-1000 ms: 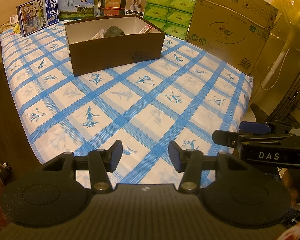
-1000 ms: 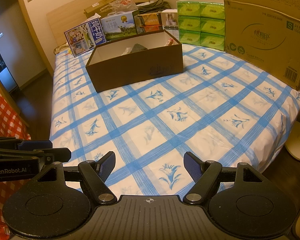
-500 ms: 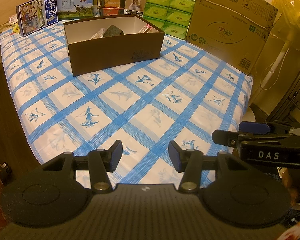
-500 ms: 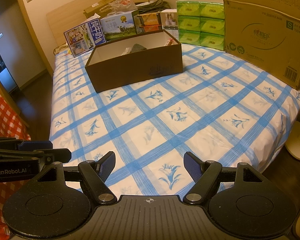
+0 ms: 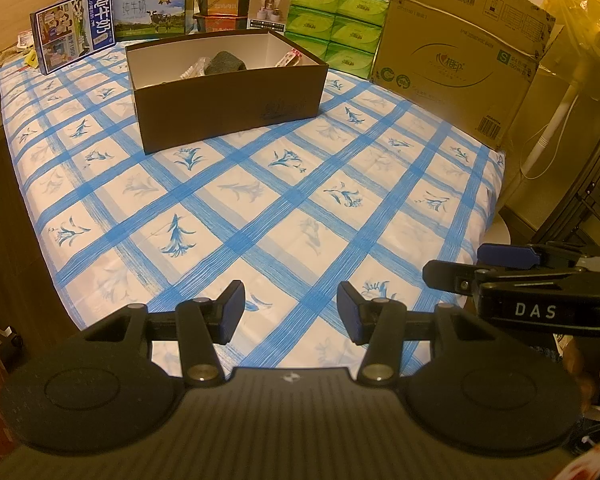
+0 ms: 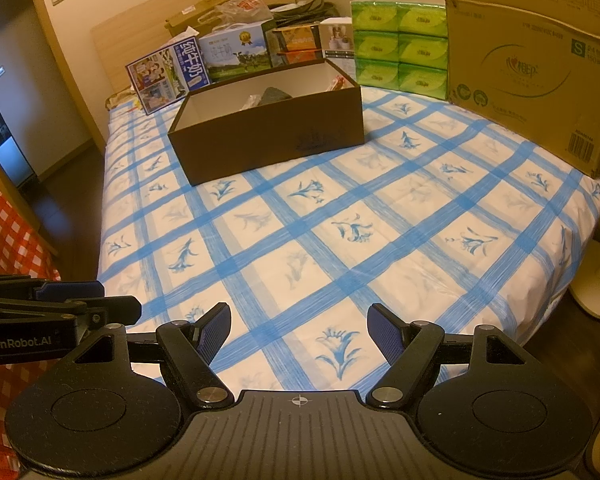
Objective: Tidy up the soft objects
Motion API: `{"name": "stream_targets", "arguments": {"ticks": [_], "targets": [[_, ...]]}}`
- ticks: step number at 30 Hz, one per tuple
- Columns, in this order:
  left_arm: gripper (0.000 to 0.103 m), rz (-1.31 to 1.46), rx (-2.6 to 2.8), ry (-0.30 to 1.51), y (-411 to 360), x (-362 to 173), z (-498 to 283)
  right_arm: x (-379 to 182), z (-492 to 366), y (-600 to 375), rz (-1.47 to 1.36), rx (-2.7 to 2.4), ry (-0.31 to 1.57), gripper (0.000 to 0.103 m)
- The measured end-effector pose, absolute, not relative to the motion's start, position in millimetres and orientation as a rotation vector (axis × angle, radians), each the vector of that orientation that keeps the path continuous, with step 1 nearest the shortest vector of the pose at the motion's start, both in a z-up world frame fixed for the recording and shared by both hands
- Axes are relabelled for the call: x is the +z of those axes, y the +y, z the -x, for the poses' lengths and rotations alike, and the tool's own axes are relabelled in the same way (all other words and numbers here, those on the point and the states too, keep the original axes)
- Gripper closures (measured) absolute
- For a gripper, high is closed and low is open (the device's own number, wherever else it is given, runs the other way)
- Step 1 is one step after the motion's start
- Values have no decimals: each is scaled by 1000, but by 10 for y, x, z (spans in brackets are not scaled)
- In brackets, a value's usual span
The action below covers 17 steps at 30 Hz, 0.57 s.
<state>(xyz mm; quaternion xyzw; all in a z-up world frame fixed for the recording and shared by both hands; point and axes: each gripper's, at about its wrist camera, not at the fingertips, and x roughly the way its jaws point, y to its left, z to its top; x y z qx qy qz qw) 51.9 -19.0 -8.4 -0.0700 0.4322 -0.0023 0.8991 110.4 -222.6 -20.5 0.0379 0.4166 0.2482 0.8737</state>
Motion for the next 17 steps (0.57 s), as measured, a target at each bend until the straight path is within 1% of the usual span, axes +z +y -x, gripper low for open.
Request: {"name": "stream_targets", "arguments": {"ticks": [17], "targets": [[55, 153, 1, 900, -191, -110, -584, -222, -1144, -2272, -81, 516, 873, 28]]}}
